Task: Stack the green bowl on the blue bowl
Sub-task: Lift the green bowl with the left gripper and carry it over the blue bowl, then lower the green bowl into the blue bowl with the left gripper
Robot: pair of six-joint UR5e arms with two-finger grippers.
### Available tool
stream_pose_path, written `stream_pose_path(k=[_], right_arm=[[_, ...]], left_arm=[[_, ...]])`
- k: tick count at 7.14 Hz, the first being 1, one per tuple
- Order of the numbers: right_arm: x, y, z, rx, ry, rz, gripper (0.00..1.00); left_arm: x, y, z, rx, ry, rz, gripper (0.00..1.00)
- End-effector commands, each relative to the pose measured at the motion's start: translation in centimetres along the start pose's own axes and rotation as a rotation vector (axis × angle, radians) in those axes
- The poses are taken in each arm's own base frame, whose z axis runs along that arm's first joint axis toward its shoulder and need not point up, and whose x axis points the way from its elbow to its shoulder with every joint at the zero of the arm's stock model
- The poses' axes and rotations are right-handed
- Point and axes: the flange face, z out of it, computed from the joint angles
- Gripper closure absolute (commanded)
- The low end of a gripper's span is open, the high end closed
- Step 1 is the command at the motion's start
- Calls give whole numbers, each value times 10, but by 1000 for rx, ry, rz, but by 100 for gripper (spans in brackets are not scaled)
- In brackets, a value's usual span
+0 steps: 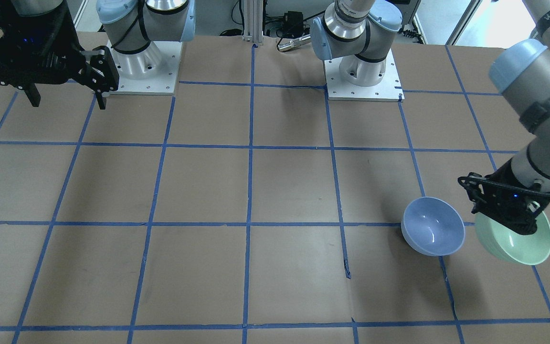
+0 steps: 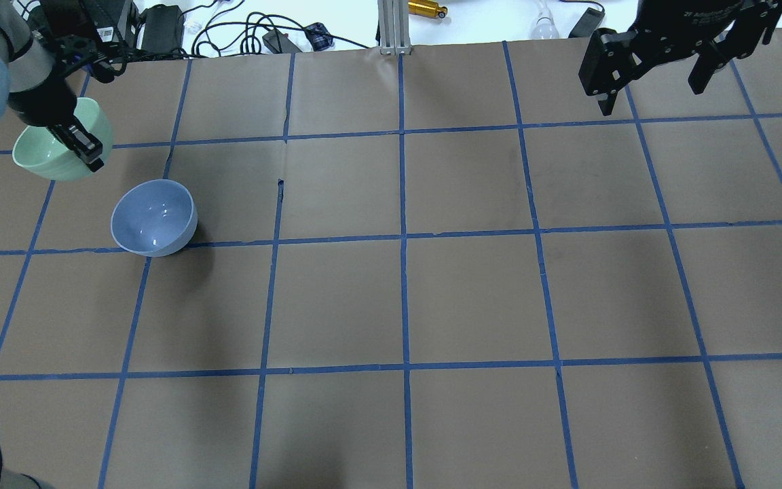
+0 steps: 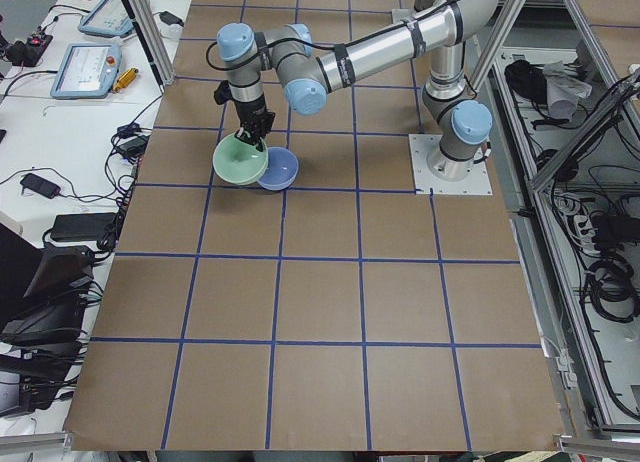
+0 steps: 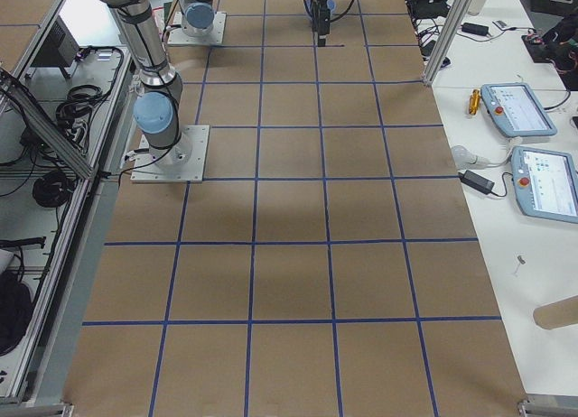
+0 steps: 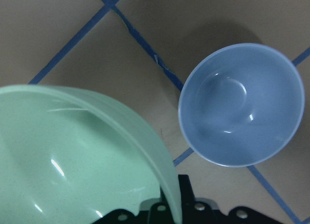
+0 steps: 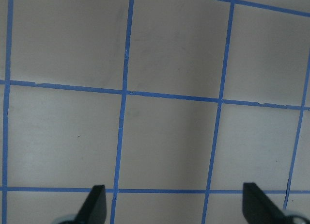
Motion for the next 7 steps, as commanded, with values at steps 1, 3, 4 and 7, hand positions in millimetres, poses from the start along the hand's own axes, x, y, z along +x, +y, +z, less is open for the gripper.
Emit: stream_pose_path(k=[1,3,4,7], right_arm=[[0,0,0,0,0,-1,0],[0,0,0,0,0,1,0],[0,0,0,0,0,-1,0],[0,0,0,0,0,-1,0]], left_arm=[[44,-12,27,-36,-100,-32,100],[54,-20,56,-61,-58,-21,100],[67,-28,57,-62,-55,-2,100],[86,-31,73,-74,-50,1,100]])
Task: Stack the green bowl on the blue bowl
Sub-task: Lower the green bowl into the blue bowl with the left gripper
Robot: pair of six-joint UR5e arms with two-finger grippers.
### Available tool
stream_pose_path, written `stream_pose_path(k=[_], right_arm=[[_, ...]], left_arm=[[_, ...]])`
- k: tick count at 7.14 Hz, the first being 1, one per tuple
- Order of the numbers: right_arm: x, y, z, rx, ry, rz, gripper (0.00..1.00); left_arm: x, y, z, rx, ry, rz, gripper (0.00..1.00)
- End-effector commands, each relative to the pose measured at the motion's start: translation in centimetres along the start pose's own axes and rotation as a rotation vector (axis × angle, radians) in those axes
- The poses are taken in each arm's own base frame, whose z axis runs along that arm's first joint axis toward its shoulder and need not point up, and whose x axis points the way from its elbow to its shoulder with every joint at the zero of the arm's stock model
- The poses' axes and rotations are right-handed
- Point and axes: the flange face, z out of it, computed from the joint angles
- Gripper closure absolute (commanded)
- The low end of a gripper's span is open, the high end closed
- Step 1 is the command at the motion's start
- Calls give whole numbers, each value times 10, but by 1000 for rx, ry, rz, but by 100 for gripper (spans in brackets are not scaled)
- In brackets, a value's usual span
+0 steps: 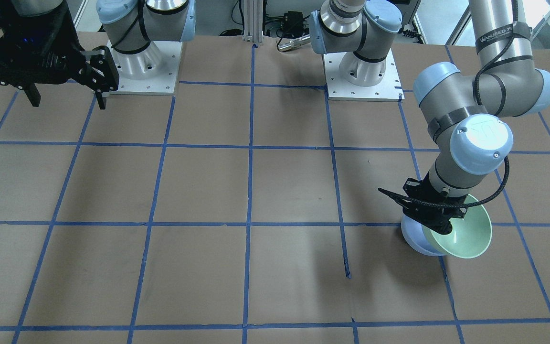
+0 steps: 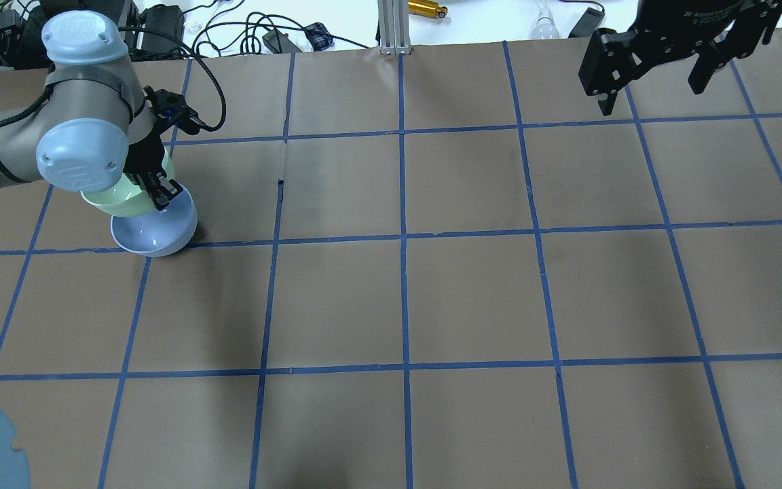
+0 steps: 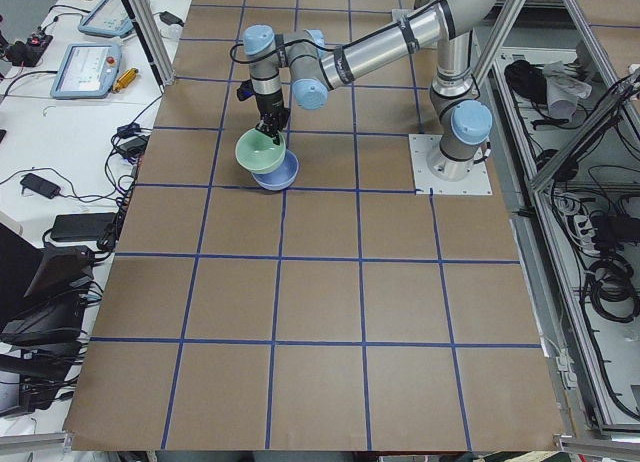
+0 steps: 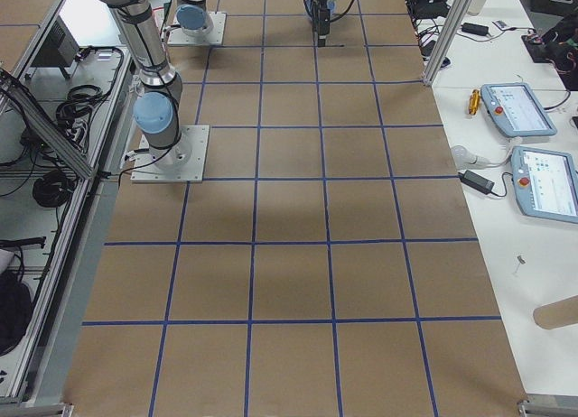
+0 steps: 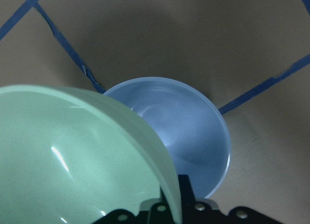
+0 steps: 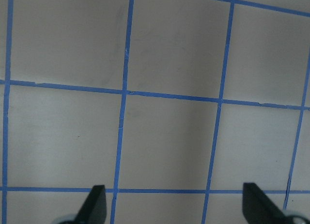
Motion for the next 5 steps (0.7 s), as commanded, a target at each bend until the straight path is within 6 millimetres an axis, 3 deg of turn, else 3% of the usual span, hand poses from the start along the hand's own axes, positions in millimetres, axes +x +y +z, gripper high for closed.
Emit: stream_pose_path(k=[1,2,3,4,5], right_arm=[[0,0,0,0,0,-1,0],[0,0,0,0,0,-1,0],[0,0,0,0,0,1,0],[0,0,0,0,0,-1,0],[0,0,0,0,0,1,0]], left_arm=[[7,3,14,-10,10,5,100],[9,5,17,-17,14,2,98],[8,7,15,-14,16,-9,38],[8,9,10,-12,16,-11,0],[9,11,4,-7,8,-11,0]])
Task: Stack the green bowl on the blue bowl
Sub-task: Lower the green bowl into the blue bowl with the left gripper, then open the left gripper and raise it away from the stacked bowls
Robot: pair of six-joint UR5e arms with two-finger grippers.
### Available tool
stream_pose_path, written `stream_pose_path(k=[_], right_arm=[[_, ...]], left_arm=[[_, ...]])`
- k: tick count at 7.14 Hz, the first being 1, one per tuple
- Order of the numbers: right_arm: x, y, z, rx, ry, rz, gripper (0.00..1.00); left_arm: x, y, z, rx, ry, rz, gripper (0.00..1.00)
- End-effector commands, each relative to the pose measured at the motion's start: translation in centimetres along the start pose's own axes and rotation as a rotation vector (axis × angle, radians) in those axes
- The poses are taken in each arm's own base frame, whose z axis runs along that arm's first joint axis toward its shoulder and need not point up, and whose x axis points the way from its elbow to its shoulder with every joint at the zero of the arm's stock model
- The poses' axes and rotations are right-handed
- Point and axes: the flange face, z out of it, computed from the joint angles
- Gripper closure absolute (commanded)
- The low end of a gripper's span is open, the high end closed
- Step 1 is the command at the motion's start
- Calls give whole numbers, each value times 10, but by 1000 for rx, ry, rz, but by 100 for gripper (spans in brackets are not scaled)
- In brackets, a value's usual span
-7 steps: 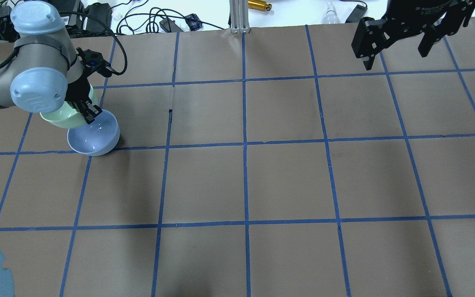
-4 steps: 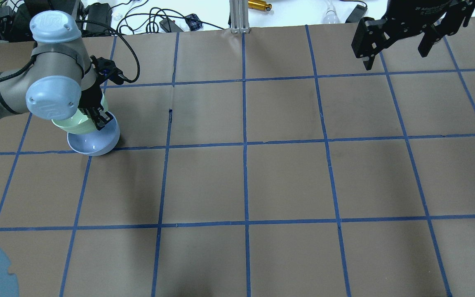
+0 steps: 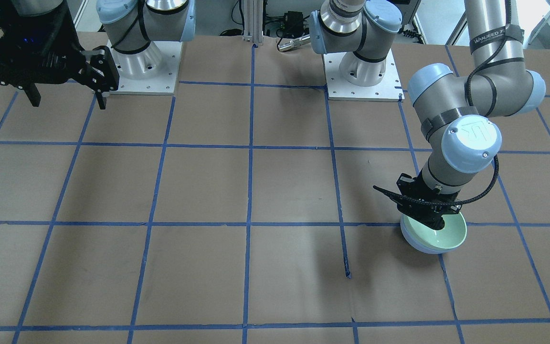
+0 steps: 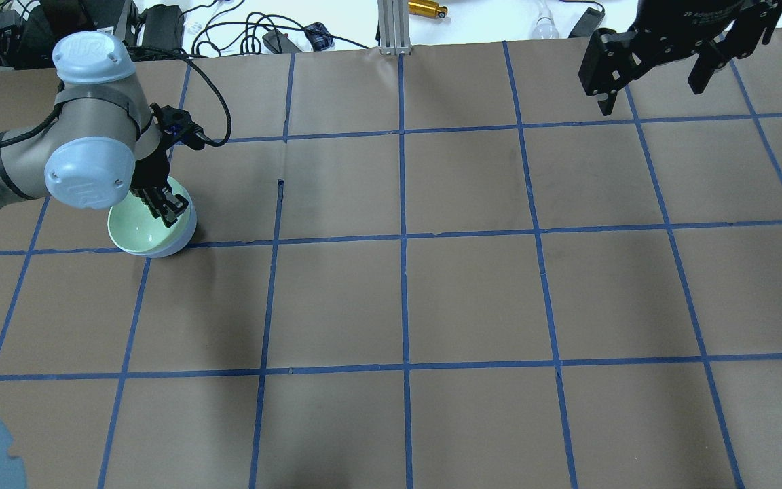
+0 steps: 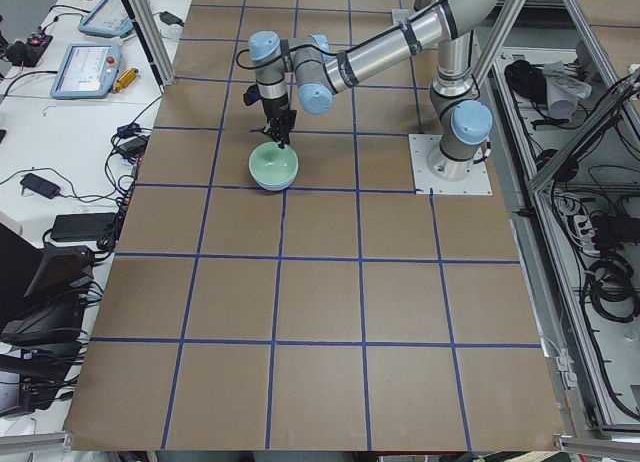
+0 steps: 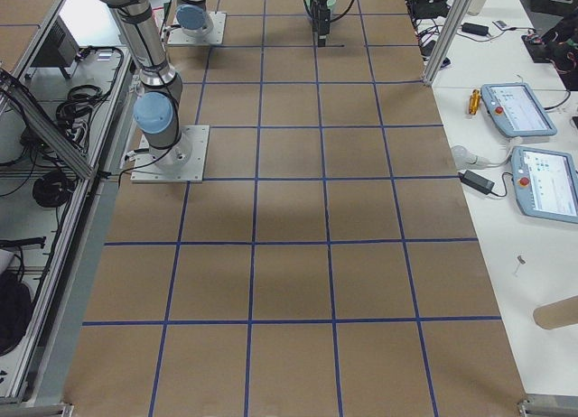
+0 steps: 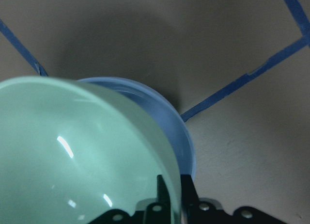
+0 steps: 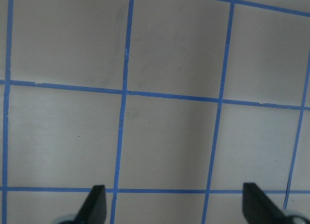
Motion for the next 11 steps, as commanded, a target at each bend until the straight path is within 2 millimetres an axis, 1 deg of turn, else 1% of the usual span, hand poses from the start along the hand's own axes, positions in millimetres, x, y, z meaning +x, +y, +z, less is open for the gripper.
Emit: stream_pose_path(k=[1,2,3,4,5,6,7,8,9,10,11], right_arm=[[0,0,0,0,0,1,0],[0,0,0,0,0,-1,0],[0,0,0,0,0,-1,0],[0,0,0,0,0,1,0],[0,0,0,0,0,-1,0],[0,0,0,0,0,-1,0],[0,0,0,0,0,-1,0],[0,0,0,0,0,1,0],[0,0,0,0,0,-1,0],[0,0,0,0,0,-1,0],[0,0,0,0,0,-1,0]], left_arm=[[4,2,-17,12,-11,-1,0],[11,4,-40,49,32,-79,0],[15,7,-72,57,79,-207,0],[22,9,-108,53,111,-277,0],[46,2,-143,72,94,-327,0],[84,-4,-169,90,83,-371,0],[111,-6,-191,120,76,-490,0],[130,-2,-204,144,161,-490,0],[135,12,-211,132,158,-486,0],[134,27,-220,109,160,-492,0],[118,39,-220,106,167,-507,0]])
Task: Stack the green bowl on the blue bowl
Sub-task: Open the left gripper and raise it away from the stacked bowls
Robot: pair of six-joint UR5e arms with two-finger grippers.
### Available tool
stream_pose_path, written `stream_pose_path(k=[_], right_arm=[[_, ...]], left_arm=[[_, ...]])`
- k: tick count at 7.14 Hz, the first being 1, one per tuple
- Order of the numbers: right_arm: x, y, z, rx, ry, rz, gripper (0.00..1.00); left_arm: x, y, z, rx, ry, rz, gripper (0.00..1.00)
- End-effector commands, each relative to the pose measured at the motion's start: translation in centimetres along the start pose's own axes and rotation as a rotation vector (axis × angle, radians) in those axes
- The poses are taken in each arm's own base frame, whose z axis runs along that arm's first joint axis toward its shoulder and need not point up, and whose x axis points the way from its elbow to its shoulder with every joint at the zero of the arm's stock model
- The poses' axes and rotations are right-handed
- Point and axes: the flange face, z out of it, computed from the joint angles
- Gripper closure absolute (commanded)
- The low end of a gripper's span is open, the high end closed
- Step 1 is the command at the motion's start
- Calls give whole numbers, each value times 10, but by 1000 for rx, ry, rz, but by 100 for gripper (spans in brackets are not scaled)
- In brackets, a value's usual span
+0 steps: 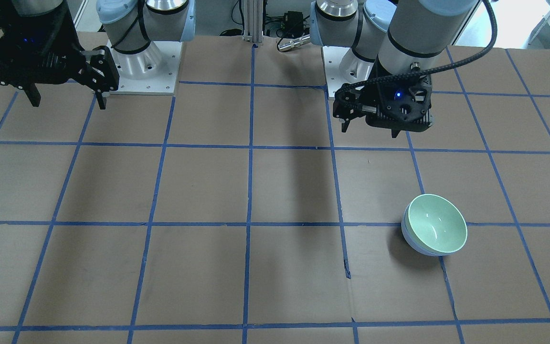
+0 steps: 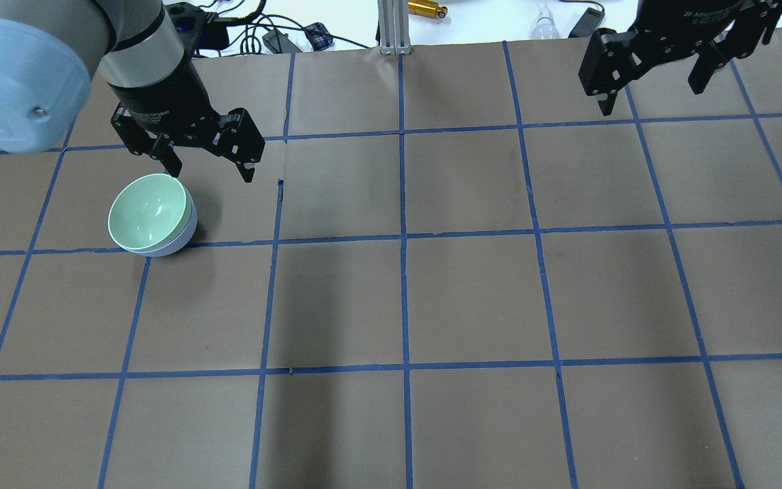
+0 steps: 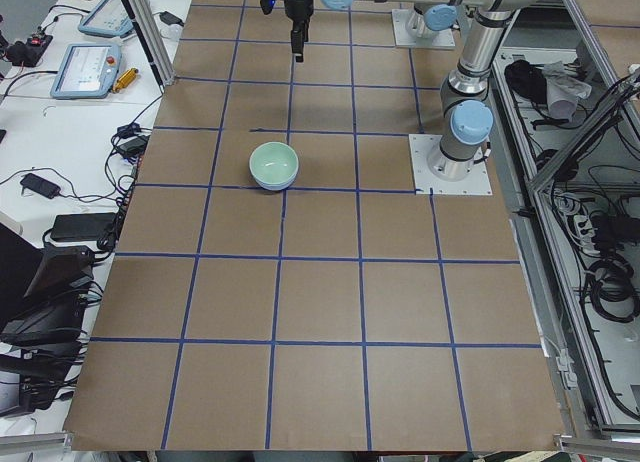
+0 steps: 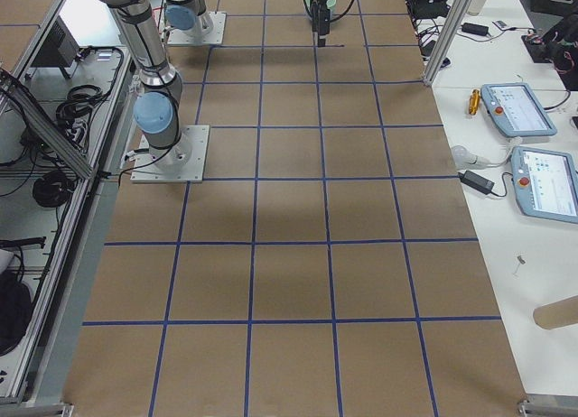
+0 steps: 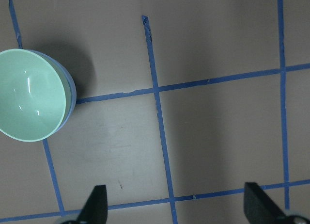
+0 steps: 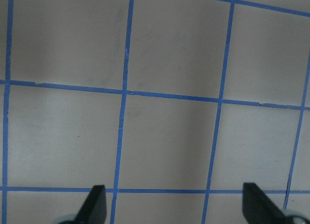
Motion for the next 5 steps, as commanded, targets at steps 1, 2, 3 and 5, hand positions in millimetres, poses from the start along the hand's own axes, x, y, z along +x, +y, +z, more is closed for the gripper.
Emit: stream_pose_path(k=[1,2,3,5], right_arm=[[0,0,0,0,0,0,0],[0,0,0,0,0,0,0],[0,0,0,0,0,0,0],[0,0,0,0,0,0,0]], left_arm=[[-34,12,-11,-23,11,-44,0],[-37,16,-14,-27,16,-31,0],[-34,18,-17,-21,21,-31,0],[-34,18,-15,-24,23,-35,0]])
